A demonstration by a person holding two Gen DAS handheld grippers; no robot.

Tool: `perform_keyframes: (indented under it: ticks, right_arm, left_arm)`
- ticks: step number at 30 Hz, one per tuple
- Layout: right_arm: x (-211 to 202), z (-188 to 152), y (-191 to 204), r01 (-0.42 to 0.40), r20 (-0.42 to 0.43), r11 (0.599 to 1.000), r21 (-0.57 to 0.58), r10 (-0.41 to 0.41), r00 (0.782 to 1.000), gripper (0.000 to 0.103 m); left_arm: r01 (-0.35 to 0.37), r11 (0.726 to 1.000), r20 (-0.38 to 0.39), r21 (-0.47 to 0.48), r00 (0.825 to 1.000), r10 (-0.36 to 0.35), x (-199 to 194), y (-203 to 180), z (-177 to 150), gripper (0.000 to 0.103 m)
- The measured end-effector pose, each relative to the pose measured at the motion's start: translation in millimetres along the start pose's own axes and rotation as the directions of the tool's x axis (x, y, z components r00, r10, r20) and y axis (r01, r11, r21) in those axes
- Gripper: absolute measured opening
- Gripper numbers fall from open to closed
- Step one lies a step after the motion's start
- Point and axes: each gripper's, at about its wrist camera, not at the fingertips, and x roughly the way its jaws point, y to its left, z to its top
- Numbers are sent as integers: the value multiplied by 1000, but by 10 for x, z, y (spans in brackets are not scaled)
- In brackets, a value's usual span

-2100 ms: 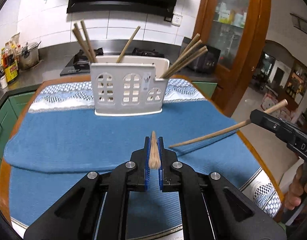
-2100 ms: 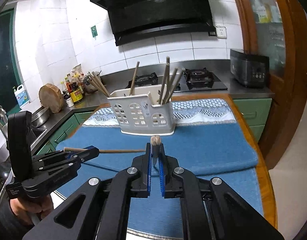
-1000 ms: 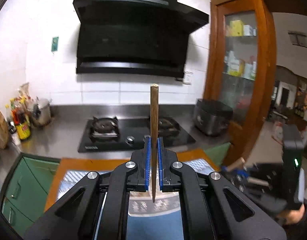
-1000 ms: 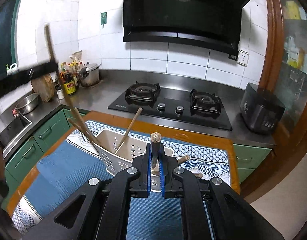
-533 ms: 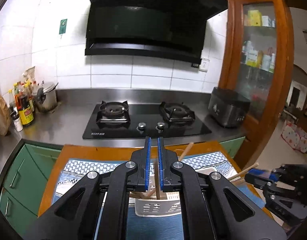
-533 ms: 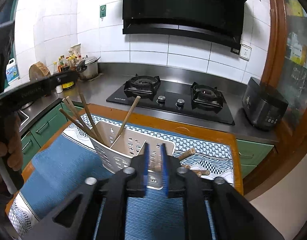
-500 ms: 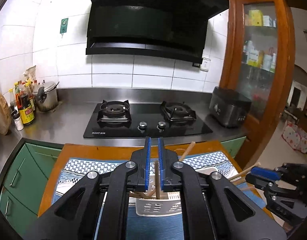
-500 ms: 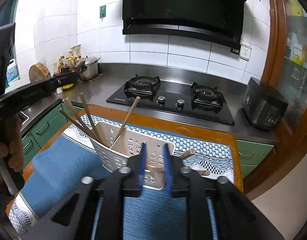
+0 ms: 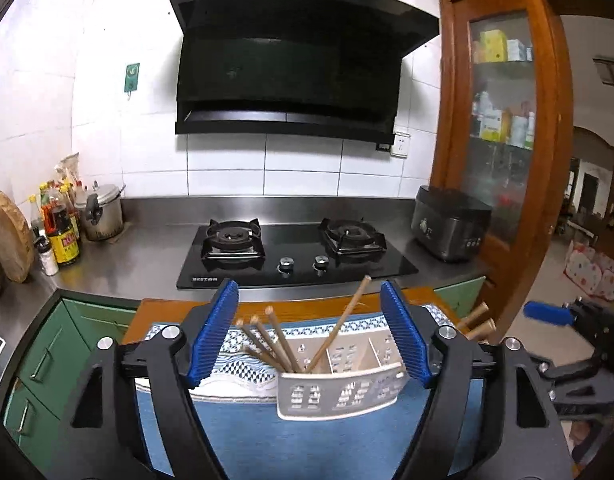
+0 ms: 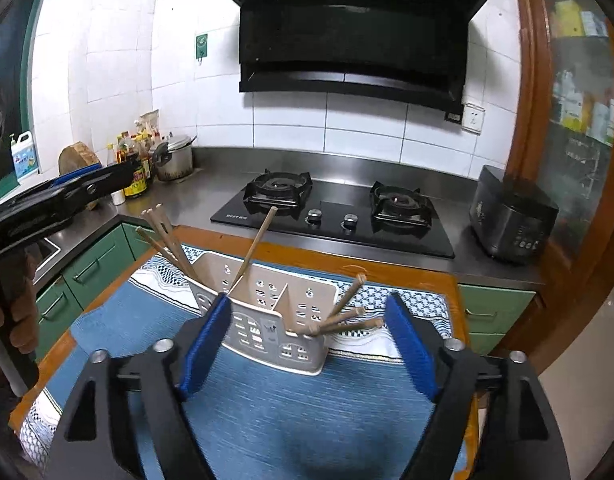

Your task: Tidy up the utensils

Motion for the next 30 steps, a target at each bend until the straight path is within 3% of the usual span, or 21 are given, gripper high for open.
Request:
perform_keyframes:
  ticks: [6, 13, 18, 22, 30]
  right_arm:
    - [-313, -326, 19, 26, 38, 999, 18, -27, 999, 92]
    - [-564, -796, 122, 11, 55, 999, 51, -14, 998, 96]
    - [-728, -1093, 248, 40, 72, 998, 52, -43, 996, 96]
    - [-804, -1285, 341, 69, 72, 996, 49, -73, 995, 96]
    - [-901, -1566, 535, 145, 81, 989, 15, -145, 986, 96]
  left_arm:
    - [-19, 1000, 13, -1, 1000, 19, -422, 14, -377, 98]
    - [-29, 999, -7, 29, 1000, 29, -771, -36, -860, 98]
    - [-89, 994, 17, 62, 996, 88, -1028, -135, -1137, 98]
    - [-40, 999, -8, 29, 999, 40, -1158, -159, -1316, 98]
    - [-34, 999, -59, -19, 998, 33, -1257, -91, -1588, 98]
